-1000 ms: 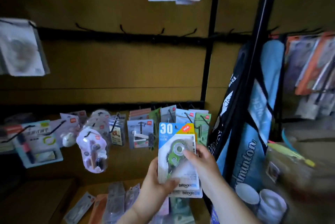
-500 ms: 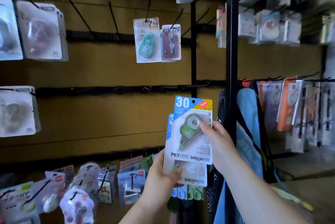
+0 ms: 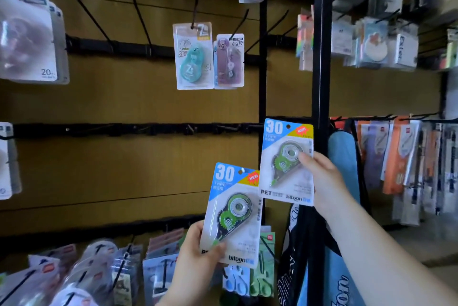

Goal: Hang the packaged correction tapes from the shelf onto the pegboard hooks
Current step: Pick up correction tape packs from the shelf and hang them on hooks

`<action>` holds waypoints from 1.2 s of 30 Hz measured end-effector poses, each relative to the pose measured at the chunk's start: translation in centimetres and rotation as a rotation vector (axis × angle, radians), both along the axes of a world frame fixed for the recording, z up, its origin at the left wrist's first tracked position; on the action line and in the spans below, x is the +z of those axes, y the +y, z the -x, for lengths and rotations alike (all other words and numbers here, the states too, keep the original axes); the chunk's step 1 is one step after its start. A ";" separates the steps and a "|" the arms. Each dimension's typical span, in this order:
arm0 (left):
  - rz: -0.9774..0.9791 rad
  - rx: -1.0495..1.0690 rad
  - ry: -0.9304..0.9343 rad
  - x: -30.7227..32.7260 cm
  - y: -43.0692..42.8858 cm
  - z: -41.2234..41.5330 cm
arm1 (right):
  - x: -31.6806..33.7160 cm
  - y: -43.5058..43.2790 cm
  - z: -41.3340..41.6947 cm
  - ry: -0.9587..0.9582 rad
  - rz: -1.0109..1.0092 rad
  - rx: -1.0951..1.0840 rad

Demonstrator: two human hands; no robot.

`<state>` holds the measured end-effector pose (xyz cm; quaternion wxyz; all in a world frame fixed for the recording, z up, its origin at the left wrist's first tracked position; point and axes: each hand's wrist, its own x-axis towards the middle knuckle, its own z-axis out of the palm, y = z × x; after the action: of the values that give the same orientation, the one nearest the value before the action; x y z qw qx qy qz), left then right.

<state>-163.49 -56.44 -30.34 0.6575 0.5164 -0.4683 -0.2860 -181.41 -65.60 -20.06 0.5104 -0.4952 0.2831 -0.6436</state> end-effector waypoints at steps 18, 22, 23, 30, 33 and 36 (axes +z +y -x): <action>0.033 -0.009 0.081 0.3 -2.7 -1.8 | -0.2 -4.5 -1.3 0.083 -0.015 -0.105; 0.037 -0.009 0.086 -0.1 -3.3 -2.2 | -0.2 -6.0 -2.7 0.096 -0.019 -0.082; 0.040 -0.006 0.081 -0.1 -3.5 -2.3 | -0.2 -6.4 -3.1 0.094 -0.023 -0.075; 0.032 0.010 0.059 0.7 -5.6 -3.6 | 0.6 -10.9 -5.8 0.141 -0.038 -0.136; 0.022 0.010 0.044 1.1 -6.4 -4.0 | 0.7 -12.6 -7.1 0.160 -0.062 -0.145; 0.035 0.028 0.024 1.3 -7.1 -4.2 | 0.6 -13.2 -8.1 0.163 -0.083 -0.161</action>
<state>-159.24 -63.51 -29.00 0.6761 0.5078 -0.4578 -0.2747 -173.27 -78.82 -19.51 0.4524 -0.4997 0.3890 -0.6279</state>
